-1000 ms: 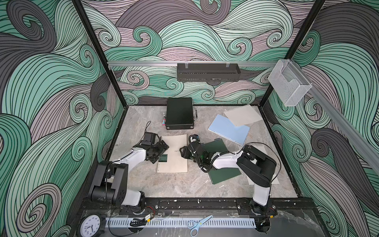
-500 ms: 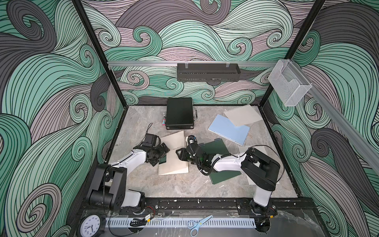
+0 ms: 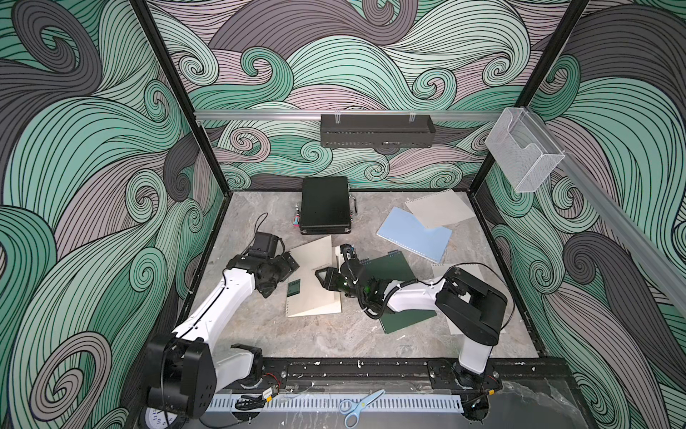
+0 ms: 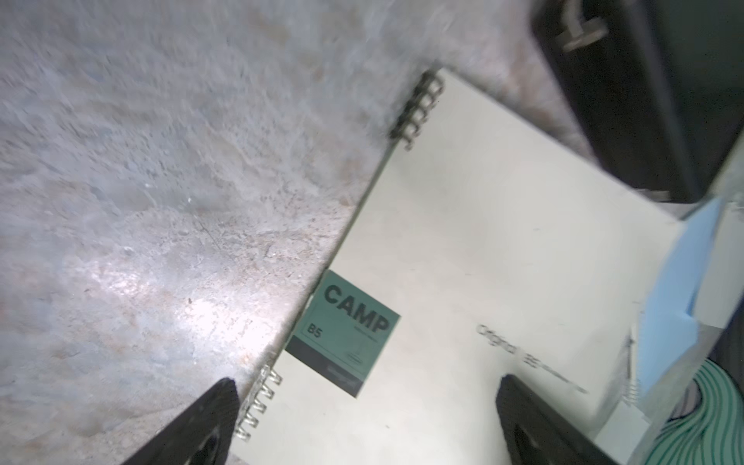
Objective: Tear off pages from different notebooks
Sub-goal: Open the notebook at the center of the board.
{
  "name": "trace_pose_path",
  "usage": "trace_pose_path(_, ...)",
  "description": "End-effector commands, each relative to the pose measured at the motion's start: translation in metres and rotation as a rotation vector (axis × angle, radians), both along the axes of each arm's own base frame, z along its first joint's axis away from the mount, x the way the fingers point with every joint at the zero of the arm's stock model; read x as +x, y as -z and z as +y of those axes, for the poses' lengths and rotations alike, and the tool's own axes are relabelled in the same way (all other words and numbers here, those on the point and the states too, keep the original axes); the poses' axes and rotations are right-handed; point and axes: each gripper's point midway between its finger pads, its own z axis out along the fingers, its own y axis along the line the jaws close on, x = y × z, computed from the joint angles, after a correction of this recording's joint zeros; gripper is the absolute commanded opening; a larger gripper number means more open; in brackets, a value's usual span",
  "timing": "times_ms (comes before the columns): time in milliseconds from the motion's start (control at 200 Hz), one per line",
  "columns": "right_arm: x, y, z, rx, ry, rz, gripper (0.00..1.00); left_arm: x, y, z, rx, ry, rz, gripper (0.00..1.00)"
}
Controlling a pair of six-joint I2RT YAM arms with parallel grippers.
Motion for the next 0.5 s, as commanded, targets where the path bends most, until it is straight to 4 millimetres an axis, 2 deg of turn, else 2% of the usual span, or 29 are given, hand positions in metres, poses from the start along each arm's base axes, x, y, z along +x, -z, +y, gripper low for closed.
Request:
trace_pose_path(0, -0.005, -0.027, 0.007, 0.078, -0.034, -0.058, 0.42, -0.003, -0.037, -0.006, 0.002, 0.075, -0.043, 0.99)
trace_pose_path(125, -0.01, -0.033, 0.014, 0.087, -0.063, -0.083, 0.43, 0.013, -0.082, -0.028, -0.089, 0.16, -0.134, 0.99)
trace_pose_path(210, -0.013, -0.039, 0.018, 0.104, -0.082, -0.11, 0.43, 0.028, -0.099, -0.029, -0.053, 0.183, -0.221, 0.98)
trace_pose_path(245, -0.014, -0.042, 0.02, 0.108, -0.09, -0.121, 0.43, 0.035, -0.099, -0.022, -0.012, 0.167, -0.249, 0.98)
trace_pose_path(325, -0.018, -0.045, 0.024, 0.115, -0.112, -0.15, 0.44, 0.044, -0.082, -0.011, 0.063, 0.145, -0.276, 0.98)
trace_pose_path(440, -0.026, -0.051, 0.031, 0.143, -0.148, -0.19, 0.45, 0.046, -0.068, -0.006, 0.131, 0.174, -0.251, 0.99)
trace_pose_path(495, -0.032, -0.057, 0.036, 0.176, -0.178, -0.209, 0.48, 0.046, -0.066, -0.01, 0.136, 0.197, -0.273, 0.99)
